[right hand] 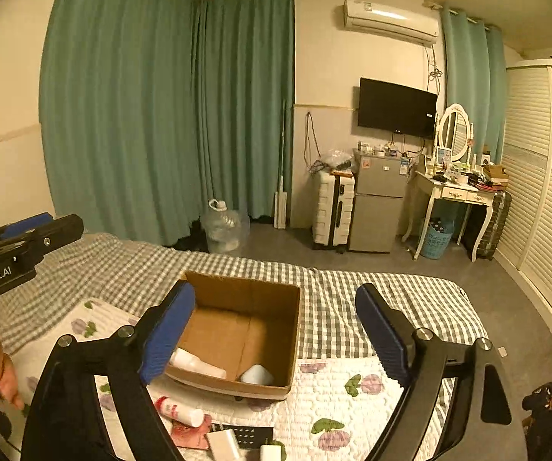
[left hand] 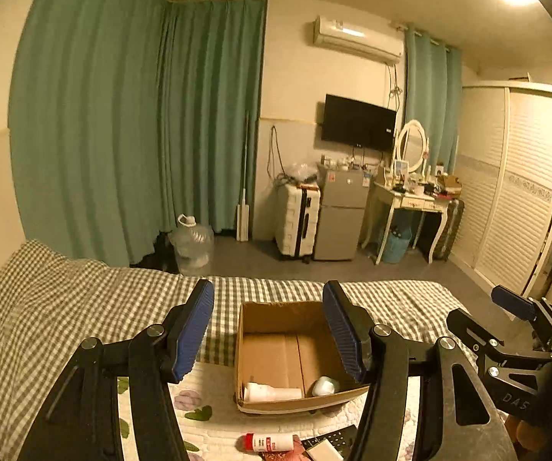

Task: Organize rigid objects
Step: 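Open both tools to drop the hair dryer and earbud case into the box, then move both tools back toward the remaining items on the quilt, then grasp the red-capped pill bottle with the left tool while the right tool grasps a white charger, then lift and carry the pill bottle and white charger over the box with both tools, then open both tools to release the pill bottle and charger into the box, then withdraw both tools upward from the box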

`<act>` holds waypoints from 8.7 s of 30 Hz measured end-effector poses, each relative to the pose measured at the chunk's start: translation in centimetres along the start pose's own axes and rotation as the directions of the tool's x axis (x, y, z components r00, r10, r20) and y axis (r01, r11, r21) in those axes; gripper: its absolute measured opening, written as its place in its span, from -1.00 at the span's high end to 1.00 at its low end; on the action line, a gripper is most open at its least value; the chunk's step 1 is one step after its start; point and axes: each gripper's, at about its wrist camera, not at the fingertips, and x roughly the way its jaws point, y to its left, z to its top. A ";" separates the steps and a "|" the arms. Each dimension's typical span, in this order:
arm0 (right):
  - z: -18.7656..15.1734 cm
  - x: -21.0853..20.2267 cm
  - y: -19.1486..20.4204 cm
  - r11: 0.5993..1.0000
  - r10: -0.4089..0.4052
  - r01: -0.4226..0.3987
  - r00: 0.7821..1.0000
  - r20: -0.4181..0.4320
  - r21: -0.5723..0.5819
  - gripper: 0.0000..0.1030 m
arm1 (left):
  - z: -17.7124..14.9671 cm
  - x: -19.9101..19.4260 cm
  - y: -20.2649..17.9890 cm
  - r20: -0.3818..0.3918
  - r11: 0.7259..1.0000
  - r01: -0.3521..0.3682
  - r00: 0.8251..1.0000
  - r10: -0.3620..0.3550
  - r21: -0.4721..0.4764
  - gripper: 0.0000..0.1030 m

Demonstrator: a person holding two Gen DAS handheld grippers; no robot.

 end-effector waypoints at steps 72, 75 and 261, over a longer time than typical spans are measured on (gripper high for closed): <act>-19.8 11.5 -0.8 0.999 0.047 -0.033 0.912 -0.407 0.041 -1.00 | -23.4 17.0 -0.1 -0.572 0.994 0.113 0.815 -0.094 -0.002 -0.20; -20.8 12.2 -0.6 0.998 0.060 -0.044 0.898 -0.437 0.047 -1.00 | -23.5 17.3 -0.3 -0.561 0.993 0.113 0.824 -0.081 0.023 -0.20; 1.8 4.6 -0.3 0.997 0.078 -0.077 0.997 0.014 -0.023 -0.81 | 1.2 4.9 2.1 -0.069 0.997 0.052 0.996 -0.056 -0.056 -0.14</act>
